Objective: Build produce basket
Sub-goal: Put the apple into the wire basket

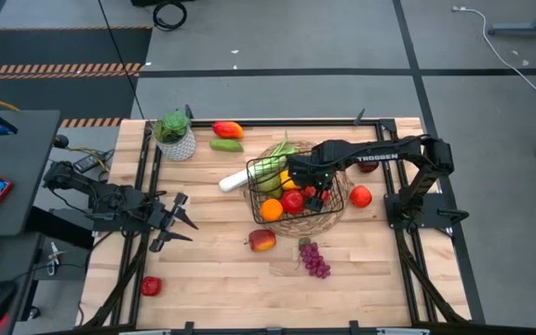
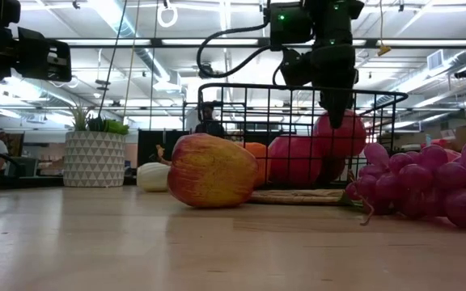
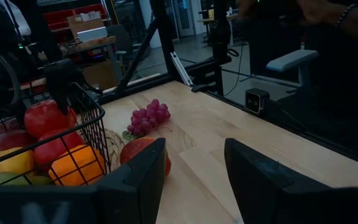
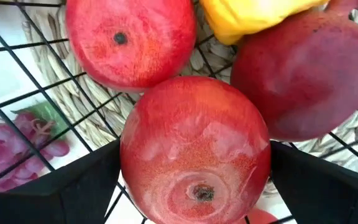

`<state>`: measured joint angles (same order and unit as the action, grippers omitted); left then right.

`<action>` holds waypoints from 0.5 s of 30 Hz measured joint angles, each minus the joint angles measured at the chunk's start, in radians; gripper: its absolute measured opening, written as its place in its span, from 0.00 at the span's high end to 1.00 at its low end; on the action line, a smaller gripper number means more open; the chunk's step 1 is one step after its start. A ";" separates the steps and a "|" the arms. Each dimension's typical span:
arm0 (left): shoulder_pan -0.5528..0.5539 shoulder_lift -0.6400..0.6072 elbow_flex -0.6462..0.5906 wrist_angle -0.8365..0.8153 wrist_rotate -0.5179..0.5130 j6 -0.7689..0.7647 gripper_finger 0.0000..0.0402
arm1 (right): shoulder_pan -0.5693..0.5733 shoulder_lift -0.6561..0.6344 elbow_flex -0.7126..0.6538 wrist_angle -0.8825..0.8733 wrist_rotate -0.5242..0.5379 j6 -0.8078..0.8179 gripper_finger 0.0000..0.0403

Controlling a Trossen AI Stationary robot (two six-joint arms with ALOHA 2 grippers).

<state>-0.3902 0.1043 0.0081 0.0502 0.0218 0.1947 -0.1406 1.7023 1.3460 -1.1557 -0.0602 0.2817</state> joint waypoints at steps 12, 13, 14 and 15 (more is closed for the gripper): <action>0.000 0.000 0.000 0.000 0.000 0.000 0.57 | -0.068 0.000 -0.021 0.041 -0.174 0.011 0.01; 0.000 0.000 0.000 0.000 0.000 0.000 0.57 | -0.071 -0.004 -0.021 0.043 -0.178 0.013 0.01; 0.000 0.000 0.000 0.000 0.000 0.000 0.57 | -0.073 -0.009 -0.021 0.043 -0.184 0.029 0.01; 0.000 0.000 0.000 0.000 0.000 0.000 0.57 | -0.073 -0.016 -0.020 0.041 -0.186 0.063 0.01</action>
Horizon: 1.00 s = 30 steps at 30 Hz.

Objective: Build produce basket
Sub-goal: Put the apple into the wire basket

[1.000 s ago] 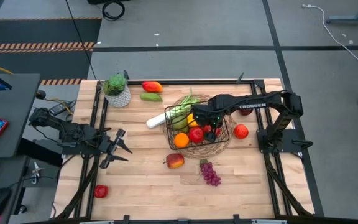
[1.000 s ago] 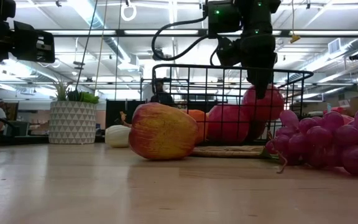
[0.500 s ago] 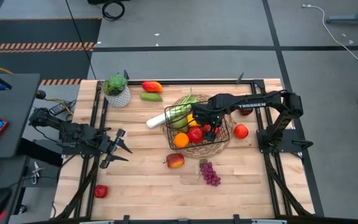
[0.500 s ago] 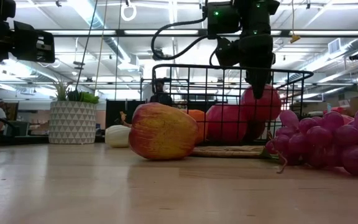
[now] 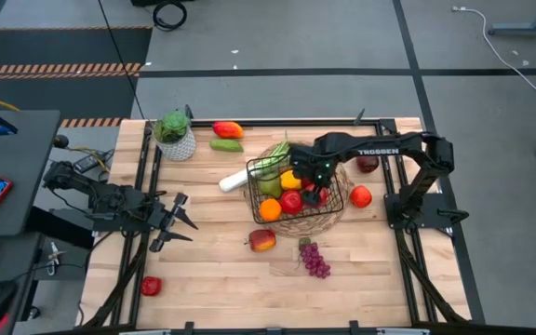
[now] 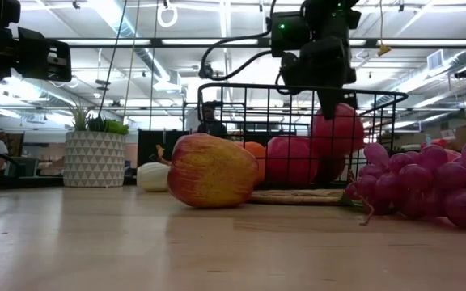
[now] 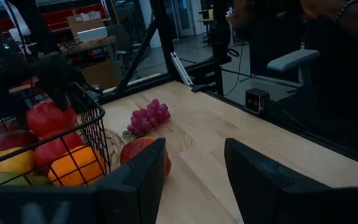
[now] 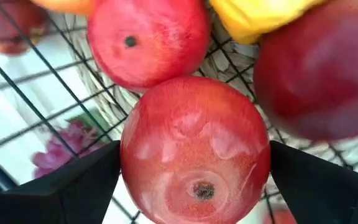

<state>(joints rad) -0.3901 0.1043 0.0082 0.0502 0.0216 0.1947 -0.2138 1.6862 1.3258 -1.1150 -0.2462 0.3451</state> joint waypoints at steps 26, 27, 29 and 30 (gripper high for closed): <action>0.000 0.000 0.000 0.000 0.000 0.000 0.57 | 0.038 -0.012 0.000 -0.061 0.091 0.173 0.01; 0.000 0.000 0.000 0.000 0.000 0.000 0.57 | 0.037 -0.012 0.000 -0.060 0.094 0.170 0.01; 0.000 0.000 0.000 0.000 0.000 0.000 0.57 | 0.036 -0.018 0.000 -0.067 0.095 0.165 0.01; 0.000 0.000 0.000 0.000 0.000 0.000 0.57 | 0.036 -0.020 0.001 -0.069 0.095 0.156 0.01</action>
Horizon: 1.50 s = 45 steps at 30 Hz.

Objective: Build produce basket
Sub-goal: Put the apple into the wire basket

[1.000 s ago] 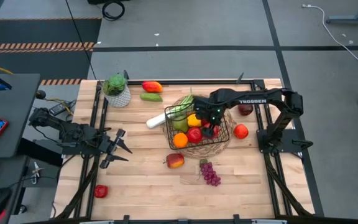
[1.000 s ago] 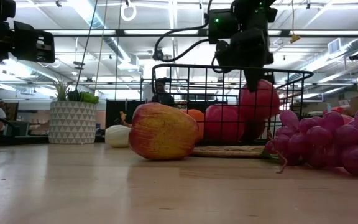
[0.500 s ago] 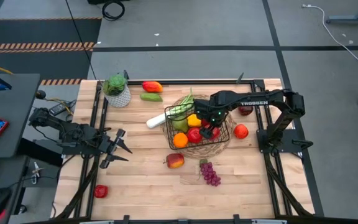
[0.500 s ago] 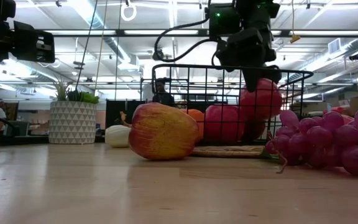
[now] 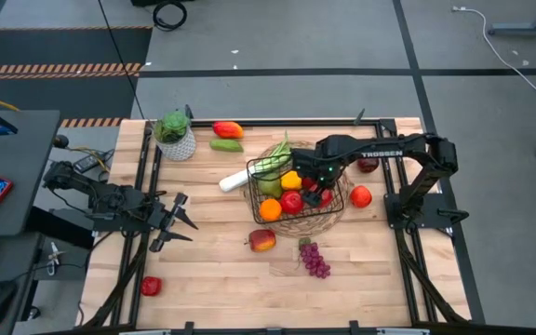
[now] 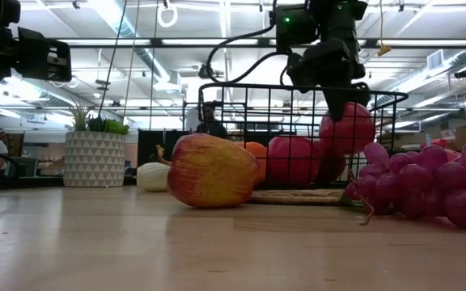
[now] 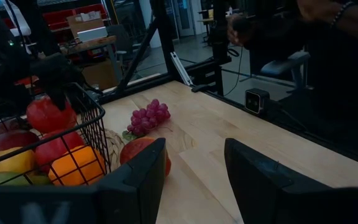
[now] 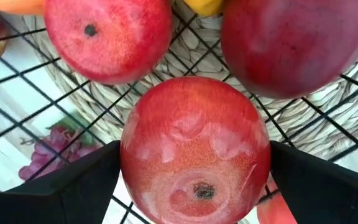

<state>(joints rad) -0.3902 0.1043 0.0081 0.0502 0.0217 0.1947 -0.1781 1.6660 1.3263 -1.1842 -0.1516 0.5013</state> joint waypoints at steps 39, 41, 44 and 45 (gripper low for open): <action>0.000 0.000 0.000 0.000 0.000 0.000 0.57 | 0.067 -0.017 0.044 0.332 0.005 0.044 0.01; 0.000 0.000 0.000 0.000 0.000 0.000 0.57 | 0.082 -0.017 0.044 0.332 0.027 0.044 0.01; 0.000 0.000 0.000 0.000 0.000 0.000 0.57 | 0.095 -0.017 0.044 0.333 0.059 0.002 0.01; 0.000 0.000 0.000 0.000 0.000 0.000 0.57 | 0.095 -0.017 0.044 0.339 0.060 -0.010 0.01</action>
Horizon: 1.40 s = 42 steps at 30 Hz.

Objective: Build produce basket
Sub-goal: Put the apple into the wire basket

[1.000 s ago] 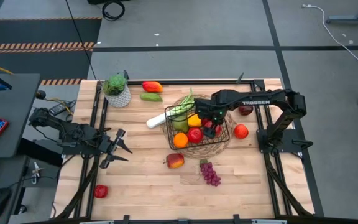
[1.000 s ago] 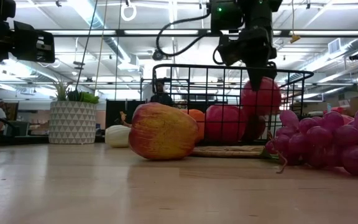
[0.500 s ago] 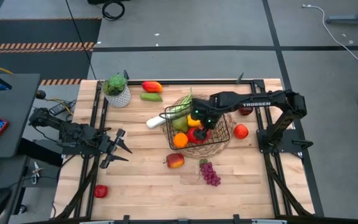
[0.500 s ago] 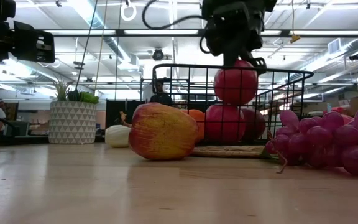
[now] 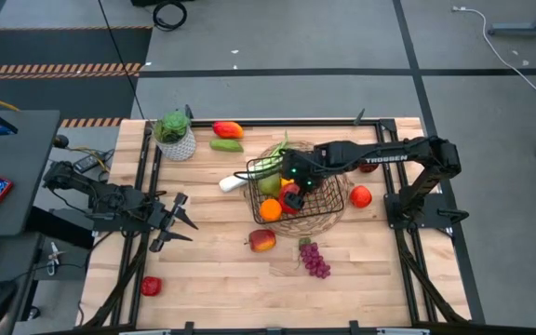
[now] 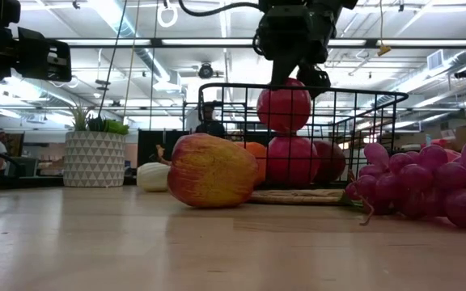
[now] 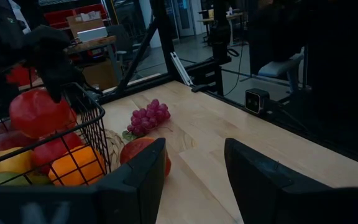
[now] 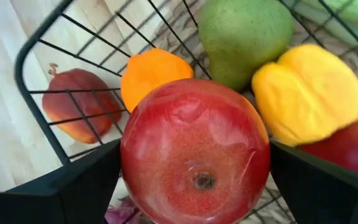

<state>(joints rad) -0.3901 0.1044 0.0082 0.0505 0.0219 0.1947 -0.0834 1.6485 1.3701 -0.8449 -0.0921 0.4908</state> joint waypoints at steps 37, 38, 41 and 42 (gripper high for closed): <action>0.002 0.000 0.002 0.383 -0.027 -0.484 0.57 | -0.038 0.002 -0.001 0.066 0.082 -0.446 0.01; 0.007 -0.001 0.012 0.384 -0.065 -0.463 0.57 | -0.042 0.002 -0.001 0.064 0.091 -0.441 0.01; 0.026 0.020 0.084 0.263 -0.190 -0.473 0.57 | -0.049 0.002 -0.016 0.072 0.102 -0.434 0.01; 0.034 0.043 0.114 0.195 -0.228 -0.484 0.57 | -0.052 0.002 -0.024 0.075 0.101 -0.435 0.01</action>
<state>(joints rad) -0.3556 0.1471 0.1223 0.2456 -0.2056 -0.2893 -0.1351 1.6503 1.3464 -0.7703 0.0093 0.0563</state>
